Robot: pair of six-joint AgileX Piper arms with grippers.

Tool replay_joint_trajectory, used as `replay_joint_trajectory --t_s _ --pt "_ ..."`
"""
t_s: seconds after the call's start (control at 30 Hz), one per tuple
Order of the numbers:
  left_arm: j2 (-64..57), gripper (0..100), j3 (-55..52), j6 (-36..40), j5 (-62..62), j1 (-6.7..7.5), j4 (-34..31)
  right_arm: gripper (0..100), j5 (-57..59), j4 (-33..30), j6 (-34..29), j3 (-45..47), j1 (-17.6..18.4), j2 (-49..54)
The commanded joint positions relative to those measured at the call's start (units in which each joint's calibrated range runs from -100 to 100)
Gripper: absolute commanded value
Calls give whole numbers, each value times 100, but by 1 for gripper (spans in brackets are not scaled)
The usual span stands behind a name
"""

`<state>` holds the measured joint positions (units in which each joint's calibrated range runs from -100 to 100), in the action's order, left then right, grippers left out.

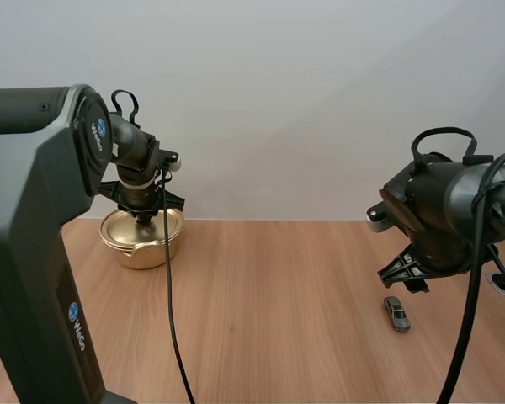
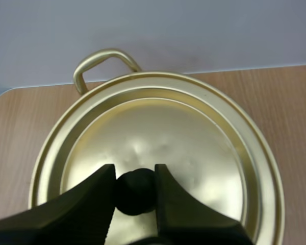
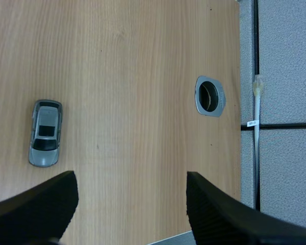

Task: Open the pot, put the car inside, and close it

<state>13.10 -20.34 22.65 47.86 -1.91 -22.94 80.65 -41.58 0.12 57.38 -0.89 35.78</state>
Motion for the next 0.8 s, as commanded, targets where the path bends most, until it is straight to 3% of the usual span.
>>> replay_joint_trajectory --t_s 0.0,0.13,0.33,0.6,0.77 --pt "4 0 3 72 -74 0 -5 100 -7 -2 -8 2 -4 2" --pt "4 0 34 72 -162 0 -5 100 -7 64 -139 2 -4 2" --pt "-156 0 639 72 490 0 -5 100 -281 758 -438 2 -4 2" --pt "-1203 0 1266 -48 818 0 44 100 -807 1642 -417 2 -388 -444" --pt "-1867 0 1281 -717 942 0 712 100 -949 1658 -417 149 -519 -973"
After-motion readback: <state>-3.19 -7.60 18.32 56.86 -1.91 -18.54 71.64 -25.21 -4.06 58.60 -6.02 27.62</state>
